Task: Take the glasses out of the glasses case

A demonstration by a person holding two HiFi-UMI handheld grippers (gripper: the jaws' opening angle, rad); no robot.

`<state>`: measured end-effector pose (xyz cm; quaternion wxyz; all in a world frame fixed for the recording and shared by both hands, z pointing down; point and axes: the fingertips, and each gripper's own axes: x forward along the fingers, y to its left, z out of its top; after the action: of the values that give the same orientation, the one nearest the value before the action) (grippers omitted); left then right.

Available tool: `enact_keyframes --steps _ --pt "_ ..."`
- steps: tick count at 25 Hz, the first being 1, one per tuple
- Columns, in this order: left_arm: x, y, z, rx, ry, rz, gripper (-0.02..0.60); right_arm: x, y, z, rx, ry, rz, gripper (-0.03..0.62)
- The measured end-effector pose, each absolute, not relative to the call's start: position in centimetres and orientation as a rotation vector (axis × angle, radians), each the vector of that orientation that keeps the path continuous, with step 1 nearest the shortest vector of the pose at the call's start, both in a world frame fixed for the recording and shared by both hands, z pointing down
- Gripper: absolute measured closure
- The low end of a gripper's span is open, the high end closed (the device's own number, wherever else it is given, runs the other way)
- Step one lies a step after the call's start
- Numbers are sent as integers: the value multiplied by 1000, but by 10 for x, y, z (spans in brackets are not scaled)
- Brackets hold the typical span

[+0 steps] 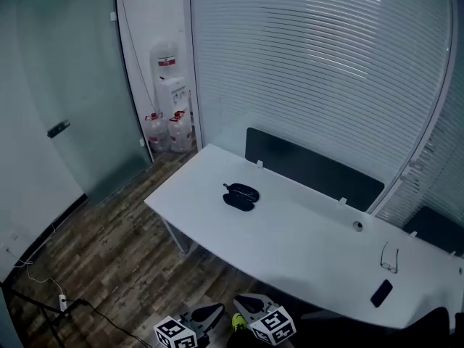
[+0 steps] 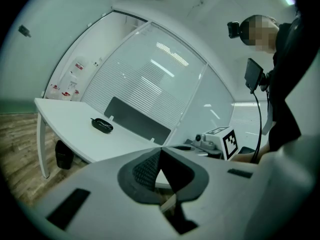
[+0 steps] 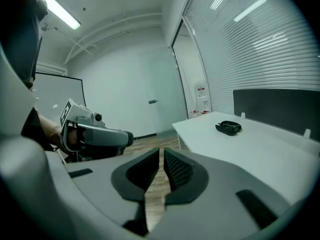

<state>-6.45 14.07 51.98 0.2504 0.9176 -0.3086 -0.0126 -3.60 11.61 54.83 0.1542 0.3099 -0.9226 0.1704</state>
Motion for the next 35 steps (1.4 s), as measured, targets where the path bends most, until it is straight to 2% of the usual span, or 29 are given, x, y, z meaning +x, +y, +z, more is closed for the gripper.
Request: enact_keyframes --steps 19,35 --pt "-29 21 513 2480 -919 -43 578 -3 -11 532 828 -2688 390 563" --pt "-11 -10 519 2474 -897 -49 578 23 -48 539 899 -2660 408 536"
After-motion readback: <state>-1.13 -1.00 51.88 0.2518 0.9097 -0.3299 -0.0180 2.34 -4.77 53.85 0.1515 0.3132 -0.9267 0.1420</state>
